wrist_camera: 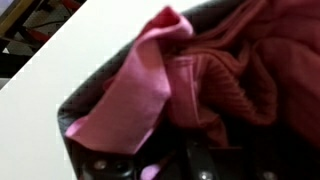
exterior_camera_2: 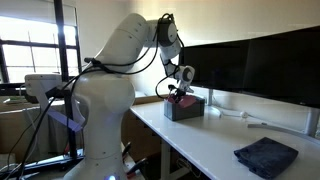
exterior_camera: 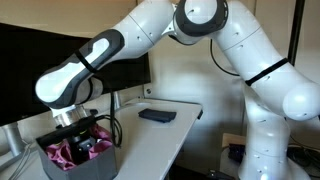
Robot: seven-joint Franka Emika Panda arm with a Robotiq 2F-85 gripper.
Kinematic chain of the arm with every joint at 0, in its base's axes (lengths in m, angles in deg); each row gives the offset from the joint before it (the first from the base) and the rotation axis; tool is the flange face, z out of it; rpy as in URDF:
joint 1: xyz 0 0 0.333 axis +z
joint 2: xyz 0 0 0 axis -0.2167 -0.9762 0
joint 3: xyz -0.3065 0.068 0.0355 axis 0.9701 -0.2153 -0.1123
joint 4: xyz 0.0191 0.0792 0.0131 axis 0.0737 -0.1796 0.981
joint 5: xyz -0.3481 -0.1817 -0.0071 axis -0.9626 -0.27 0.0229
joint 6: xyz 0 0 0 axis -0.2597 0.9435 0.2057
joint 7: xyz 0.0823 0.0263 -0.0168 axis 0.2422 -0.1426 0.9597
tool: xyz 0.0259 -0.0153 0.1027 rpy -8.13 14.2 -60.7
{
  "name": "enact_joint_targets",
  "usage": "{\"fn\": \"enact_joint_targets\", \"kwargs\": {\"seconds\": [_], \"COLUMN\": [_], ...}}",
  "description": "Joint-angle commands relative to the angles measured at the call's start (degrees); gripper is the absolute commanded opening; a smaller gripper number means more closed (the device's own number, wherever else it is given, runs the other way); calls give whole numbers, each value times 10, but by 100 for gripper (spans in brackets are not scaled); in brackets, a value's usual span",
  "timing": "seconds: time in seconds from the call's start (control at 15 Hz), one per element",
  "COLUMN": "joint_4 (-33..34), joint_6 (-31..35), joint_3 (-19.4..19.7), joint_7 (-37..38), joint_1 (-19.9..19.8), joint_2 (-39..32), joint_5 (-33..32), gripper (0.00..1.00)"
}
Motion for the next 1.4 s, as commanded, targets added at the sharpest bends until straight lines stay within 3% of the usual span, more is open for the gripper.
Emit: {"fn": "enact_joint_targets", "kwargs": {"seconds": [0.0, 0.33, 0.53, 0.93, 1.33], "joint_4": [-13, -27, -65, -118, -129], "joint_6": [-7, -27, 17, 182, 355], "joint_3": [8, -7, -15, -14, 5], "joint_7": [9, -20, -36, -2, 31], "joint_1": [12, 14, 19, 8, -10], "joint_2": [7, 74, 135, 226, 195], "joint_5": [-36, -52, -78, -122, -144], "gripper": [44, 77, 96, 100, 100]}}
